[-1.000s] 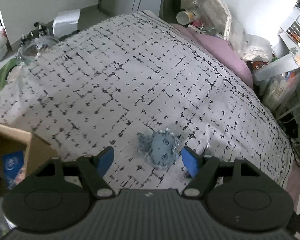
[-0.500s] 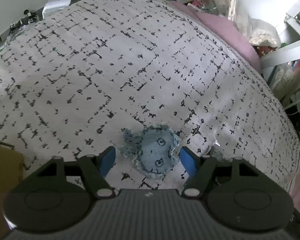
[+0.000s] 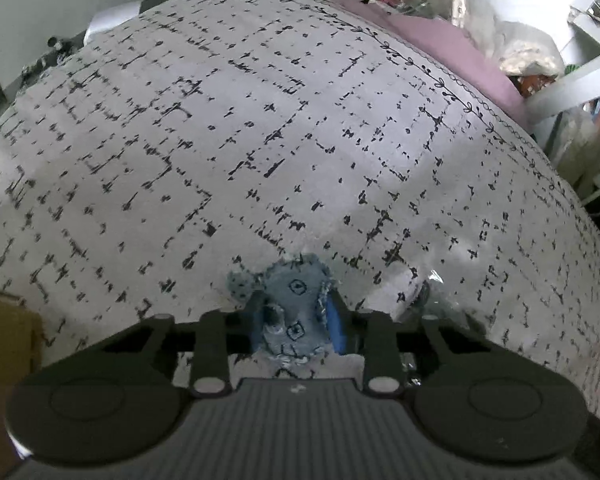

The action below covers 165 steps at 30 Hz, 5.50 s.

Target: Organize soft objects

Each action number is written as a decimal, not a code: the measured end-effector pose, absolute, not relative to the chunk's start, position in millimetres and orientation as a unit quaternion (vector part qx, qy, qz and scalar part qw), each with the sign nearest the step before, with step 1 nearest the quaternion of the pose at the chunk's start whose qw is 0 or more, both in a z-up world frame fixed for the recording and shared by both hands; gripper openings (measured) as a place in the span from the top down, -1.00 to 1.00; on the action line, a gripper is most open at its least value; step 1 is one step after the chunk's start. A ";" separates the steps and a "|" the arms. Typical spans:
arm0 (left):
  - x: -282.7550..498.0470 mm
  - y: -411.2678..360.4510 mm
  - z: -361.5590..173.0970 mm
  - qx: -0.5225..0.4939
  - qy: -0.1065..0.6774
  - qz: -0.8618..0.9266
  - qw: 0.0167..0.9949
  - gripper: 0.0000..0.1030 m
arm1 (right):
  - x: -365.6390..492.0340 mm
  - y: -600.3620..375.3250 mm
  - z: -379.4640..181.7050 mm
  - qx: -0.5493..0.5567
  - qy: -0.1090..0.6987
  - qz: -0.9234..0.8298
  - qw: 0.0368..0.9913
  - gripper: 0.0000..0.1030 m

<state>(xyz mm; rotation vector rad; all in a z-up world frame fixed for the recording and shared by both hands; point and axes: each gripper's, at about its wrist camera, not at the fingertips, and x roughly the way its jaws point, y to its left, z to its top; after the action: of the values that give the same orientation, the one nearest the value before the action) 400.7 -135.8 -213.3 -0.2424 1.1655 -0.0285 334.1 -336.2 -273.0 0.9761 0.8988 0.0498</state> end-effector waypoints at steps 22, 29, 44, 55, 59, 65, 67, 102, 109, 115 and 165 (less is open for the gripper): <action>330.2 -86.2 -120.7 -0.145 0.502 -0.014 0.853 0.42 | 293.7 -330.1 -211.4 0.410 0.383 0.042 0.827 0.49; 307.2 -58.9 -101.2 -0.159 0.488 -0.008 0.858 0.42 | 273.8 -313.1 -187.7 0.389 0.366 0.042 0.844 0.49; 275.8 -0.8 -80.6 -0.190 0.461 0.004 0.867 0.42 | 249.4 -260.1 -140.8 0.349 0.333 0.051 0.874 0.50; 268.3 55.6 -65.3 -0.206 0.439 0.018 0.874 0.42 | 247.3 -210.8 -116.6 0.326 0.331 0.081 0.882 0.50; 265.4 78.2 -58.3 -0.210 0.431 0.029 0.877 0.42 | 248.3 -191.2 -110.4 0.317 0.334 0.101 0.882 0.50; 266.9 108.0 -59.5 -0.219 0.430 0.044 0.875 0.42 | 253.2 -160.4 -108.6 0.299 0.356 0.127 0.876 0.51; 267.7 115.1 -62.7 -0.221 0.434 0.046 0.872 0.42 | 254.1 -151.9 -107.2 0.292 0.361 0.133 0.876 0.51; 254.6 149.3 -68.9 -0.212 0.468 0.095 0.853 -0.49 | 252.2 -92.5 -102.8 0.236 0.408 0.193 0.860 -0.26; 244.5 140.4 -63.9 -0.200 0.472 0.093 0.853 -0.62 | 239.3 -125.8 -94.1 0.224 0.396 0.171 0.874 -0.45; 231.3 123.7 -57.1 -0.179 0.480 0.083 0.855 -0.63 | 221.5 -139.5 -78.9 0.198 0.382 0.167 0.887 -0.62; 58.7 17.9 28.7 -0.105 0.391 -0.009 0.914 -0.99 | 70.0 -247.6 0.1 0.101 0.304 0.127 0.939 -1.00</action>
<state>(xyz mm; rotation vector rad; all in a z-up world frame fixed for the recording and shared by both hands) 58.7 17.9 28.7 -0.2153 0.8055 -0.0186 70.0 -247.6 0.1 0.2055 0.6205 0.2585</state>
